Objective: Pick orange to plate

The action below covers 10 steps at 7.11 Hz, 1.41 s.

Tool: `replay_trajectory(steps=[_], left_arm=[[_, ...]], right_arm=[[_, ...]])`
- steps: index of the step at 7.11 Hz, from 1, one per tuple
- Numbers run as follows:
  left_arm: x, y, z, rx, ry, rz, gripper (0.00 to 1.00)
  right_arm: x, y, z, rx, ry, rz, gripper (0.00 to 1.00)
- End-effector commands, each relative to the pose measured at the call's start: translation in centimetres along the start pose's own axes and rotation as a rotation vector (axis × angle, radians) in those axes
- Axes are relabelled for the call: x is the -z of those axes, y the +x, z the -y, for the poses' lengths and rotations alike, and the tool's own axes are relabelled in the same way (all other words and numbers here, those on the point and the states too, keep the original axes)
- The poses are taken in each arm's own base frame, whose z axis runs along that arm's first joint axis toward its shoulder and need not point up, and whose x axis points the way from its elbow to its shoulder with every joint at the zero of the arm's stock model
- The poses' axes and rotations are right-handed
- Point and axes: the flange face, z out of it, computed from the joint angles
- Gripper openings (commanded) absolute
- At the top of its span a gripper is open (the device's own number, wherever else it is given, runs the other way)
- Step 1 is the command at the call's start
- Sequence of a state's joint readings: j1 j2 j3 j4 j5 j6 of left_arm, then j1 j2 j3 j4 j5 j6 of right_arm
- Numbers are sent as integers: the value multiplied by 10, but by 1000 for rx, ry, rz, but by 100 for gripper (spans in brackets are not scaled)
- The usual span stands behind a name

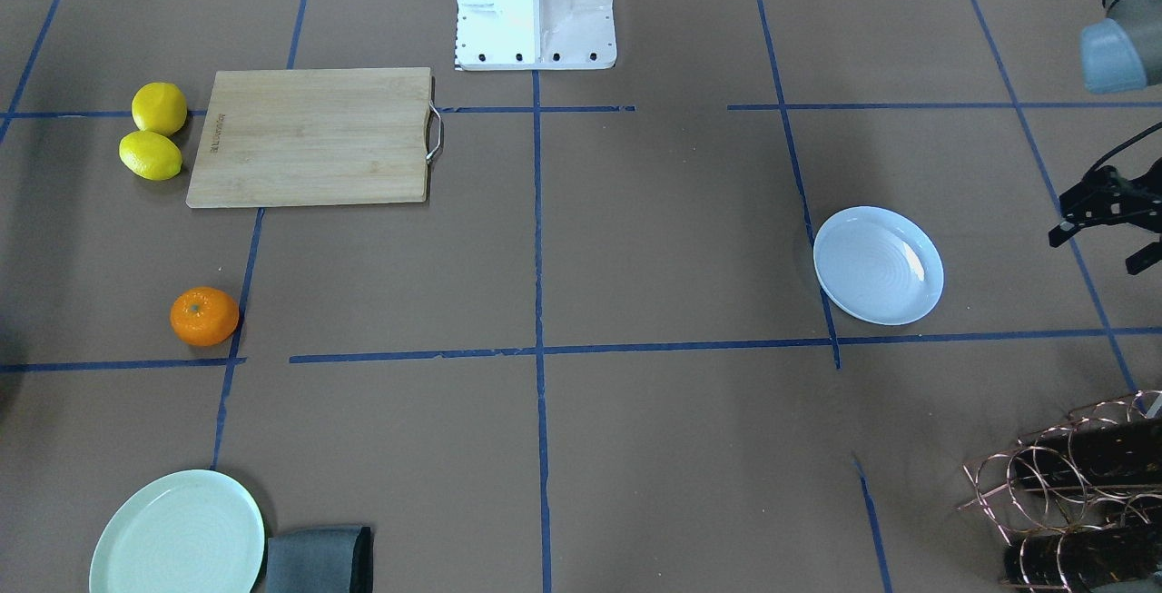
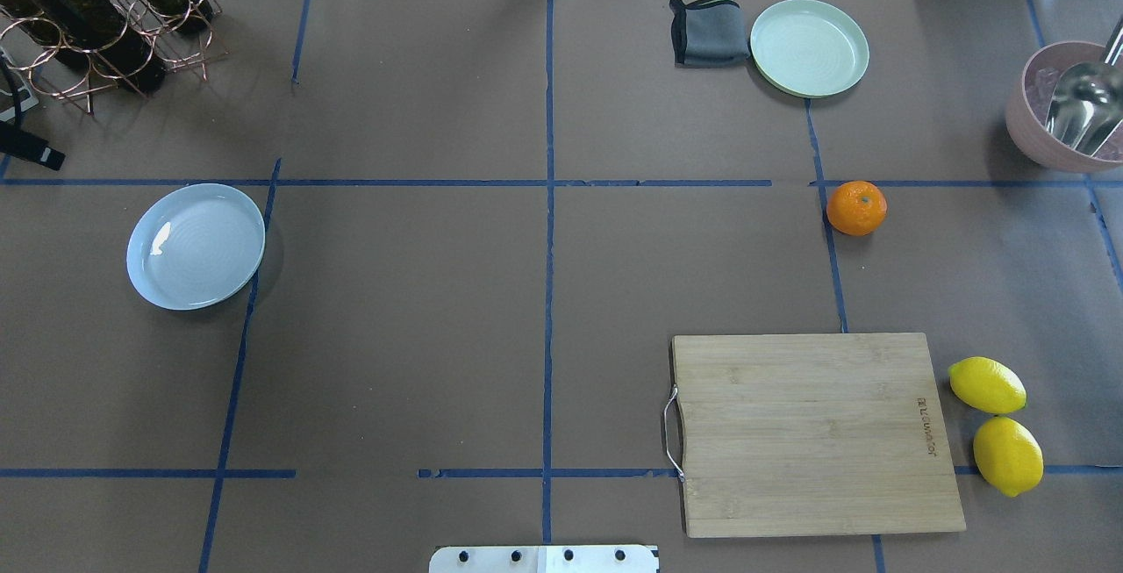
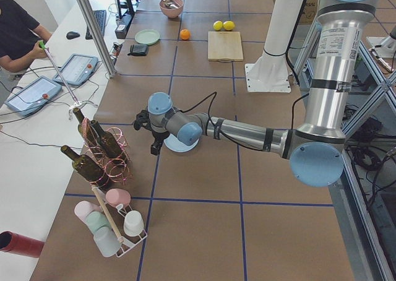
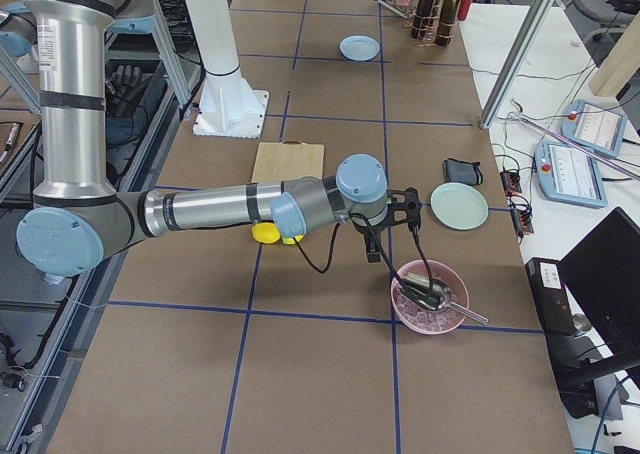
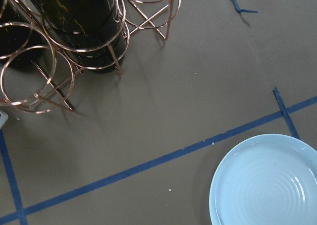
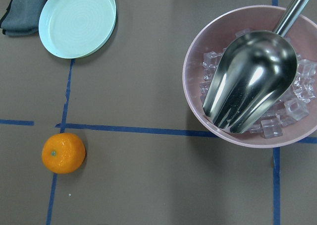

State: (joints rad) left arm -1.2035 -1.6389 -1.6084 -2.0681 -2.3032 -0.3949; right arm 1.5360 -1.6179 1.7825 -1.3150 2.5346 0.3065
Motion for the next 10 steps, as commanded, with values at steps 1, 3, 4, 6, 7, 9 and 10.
replay_trajectory(steps=[1, 3, 4, 6, 7, 9, 10], left_arm=[[-36, 11, -42, 117, 26, -52, 100], [-75, 53, -51, 202, 36, -25, 100], [-79, 57, -52, 208, 37, -18, 98], [-92, 56, -51, 217, 29, -2, 94], [-96, 57, -44, 217, 29, -2, 91], [-99, 56, -43, 220, 27, 1, 84], [-101, 57, -44, 217, 24, 0, 82]], right_arm=[[6, -9, 2, 12, 12, 4, 100], [6, -10, 3, 15, 14, 4, 100], [7, -10, 4, 16, 15, 4, 100], [7, -10, 4, 10, 15, 4, 100], [7, -12, 4, -1, 16, 6, 100], [9, -16, 9, -6, 22, 7, 100], [10, -17, 10, -10, 24, 9, 100]])
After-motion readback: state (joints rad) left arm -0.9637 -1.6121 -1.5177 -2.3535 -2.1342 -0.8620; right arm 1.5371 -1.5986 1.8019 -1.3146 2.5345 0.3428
